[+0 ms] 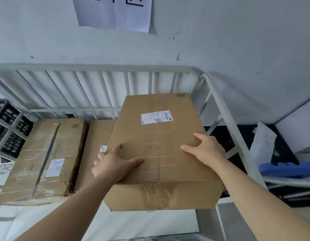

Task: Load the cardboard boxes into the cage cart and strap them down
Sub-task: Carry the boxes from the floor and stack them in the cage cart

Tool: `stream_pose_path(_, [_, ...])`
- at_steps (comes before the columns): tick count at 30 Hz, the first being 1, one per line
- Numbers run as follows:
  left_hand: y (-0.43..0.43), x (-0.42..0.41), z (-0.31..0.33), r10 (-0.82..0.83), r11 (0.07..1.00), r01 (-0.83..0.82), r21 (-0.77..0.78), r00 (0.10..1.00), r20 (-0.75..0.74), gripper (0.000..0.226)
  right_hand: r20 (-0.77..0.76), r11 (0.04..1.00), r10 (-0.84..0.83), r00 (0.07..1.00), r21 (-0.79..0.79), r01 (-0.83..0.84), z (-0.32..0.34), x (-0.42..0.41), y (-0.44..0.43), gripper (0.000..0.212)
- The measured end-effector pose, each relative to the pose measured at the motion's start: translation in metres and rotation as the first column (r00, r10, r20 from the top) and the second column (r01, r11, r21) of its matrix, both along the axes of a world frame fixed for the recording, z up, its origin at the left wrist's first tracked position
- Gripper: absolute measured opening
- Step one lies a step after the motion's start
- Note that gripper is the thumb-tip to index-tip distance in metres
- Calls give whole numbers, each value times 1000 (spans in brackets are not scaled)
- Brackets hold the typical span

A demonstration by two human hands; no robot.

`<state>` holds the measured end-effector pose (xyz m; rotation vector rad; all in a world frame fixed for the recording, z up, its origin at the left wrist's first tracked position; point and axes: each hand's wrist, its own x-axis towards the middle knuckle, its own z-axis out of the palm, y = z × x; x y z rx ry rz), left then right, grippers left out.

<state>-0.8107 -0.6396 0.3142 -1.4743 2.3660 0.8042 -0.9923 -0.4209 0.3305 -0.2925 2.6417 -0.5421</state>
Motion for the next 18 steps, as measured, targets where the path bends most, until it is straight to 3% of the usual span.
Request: stream_pose_path(18, [1, -80, -218, 20, 990, -34, 137, 994, 109, 117, 102, 994, -14, 995, 113, 2, -208, -89, -9, 88])
